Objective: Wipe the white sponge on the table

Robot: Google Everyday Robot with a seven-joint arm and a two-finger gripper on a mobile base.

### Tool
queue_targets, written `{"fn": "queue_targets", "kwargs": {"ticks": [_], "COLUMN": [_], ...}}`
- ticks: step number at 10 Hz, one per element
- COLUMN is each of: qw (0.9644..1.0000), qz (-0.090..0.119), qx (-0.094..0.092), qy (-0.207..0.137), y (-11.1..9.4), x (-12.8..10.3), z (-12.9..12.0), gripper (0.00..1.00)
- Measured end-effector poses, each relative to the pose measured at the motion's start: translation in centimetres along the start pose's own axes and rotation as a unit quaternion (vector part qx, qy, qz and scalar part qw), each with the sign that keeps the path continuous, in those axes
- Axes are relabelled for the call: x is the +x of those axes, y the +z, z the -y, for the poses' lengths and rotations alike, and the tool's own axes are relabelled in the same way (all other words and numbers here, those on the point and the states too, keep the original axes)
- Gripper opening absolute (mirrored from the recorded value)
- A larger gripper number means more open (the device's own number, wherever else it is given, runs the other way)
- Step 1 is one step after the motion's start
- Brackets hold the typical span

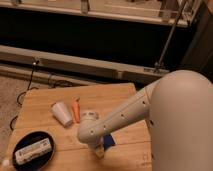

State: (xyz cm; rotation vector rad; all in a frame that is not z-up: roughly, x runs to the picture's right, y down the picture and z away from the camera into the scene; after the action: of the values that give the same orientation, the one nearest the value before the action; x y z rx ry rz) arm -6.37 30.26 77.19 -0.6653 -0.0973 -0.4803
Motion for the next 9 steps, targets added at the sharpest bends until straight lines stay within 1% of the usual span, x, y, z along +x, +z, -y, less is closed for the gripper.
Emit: {"fn": "queue_targets", "kwargs": {"ticks": [2,3,4,5,7,8,9], "qw": [0.9998,0.9996,0.9995,0.9994,0.9995,0.9996,0.9995], "qz": [0.002,-0.002,-0.004,-0.008,-0.012,-0.009,-0.002], "qx": [0.015,0.023,0.027,0.032,0.029,0.028,0.029], "qy": [-0.015,-0.018,-0.017,-0.014,-0.002,0.002,0.009], "y": [-0.7,-1.0,-1.0,-1.0,-0.2,0.0,0.0], "x": [-1.5,-1.7,-1.5,-1.2,-0.2,-0.1,-0.1], "z": [1.9,3.2,3.9,5.4,7.9,9.0,10.7], "gripper": [0.51,0.51,0.51,0.51,0.51,0.51,0.51]}}
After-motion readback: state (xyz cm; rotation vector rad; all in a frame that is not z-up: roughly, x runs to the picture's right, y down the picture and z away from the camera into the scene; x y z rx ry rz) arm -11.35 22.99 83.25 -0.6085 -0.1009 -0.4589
